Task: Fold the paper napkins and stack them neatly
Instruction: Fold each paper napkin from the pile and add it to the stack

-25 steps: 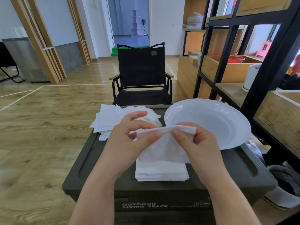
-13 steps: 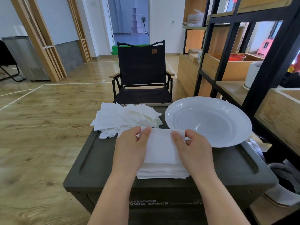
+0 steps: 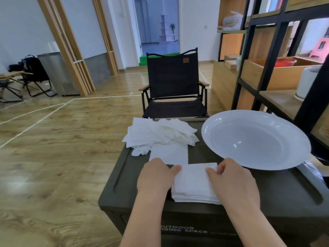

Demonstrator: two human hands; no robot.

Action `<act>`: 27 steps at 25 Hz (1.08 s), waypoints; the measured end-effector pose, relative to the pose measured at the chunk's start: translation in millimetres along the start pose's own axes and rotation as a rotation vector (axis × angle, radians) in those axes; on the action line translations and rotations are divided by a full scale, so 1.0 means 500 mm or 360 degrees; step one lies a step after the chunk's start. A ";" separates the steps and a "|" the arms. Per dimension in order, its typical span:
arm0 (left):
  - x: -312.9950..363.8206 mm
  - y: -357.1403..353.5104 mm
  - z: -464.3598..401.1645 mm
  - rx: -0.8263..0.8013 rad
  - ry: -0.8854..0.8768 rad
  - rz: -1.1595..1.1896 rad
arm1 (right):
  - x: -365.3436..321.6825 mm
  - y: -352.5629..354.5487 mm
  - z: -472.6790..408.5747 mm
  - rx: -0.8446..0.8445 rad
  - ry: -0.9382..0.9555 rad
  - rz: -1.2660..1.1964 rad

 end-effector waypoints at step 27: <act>-0.016 0.086 0.007 0.0828 -0.0575 0.0388 | -0.022 0.007 0.003 0.0269 0.0765 -0.0339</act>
Point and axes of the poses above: each hand's wrist, its own z-axis away from the middle knuckle, its own y-axis out of the back of the hand, x = y × z, the point moved 2 cm from there along -z, towards the middle knuckle, and after that the axes turned 13 degrees about z, right-handed, at the moved point
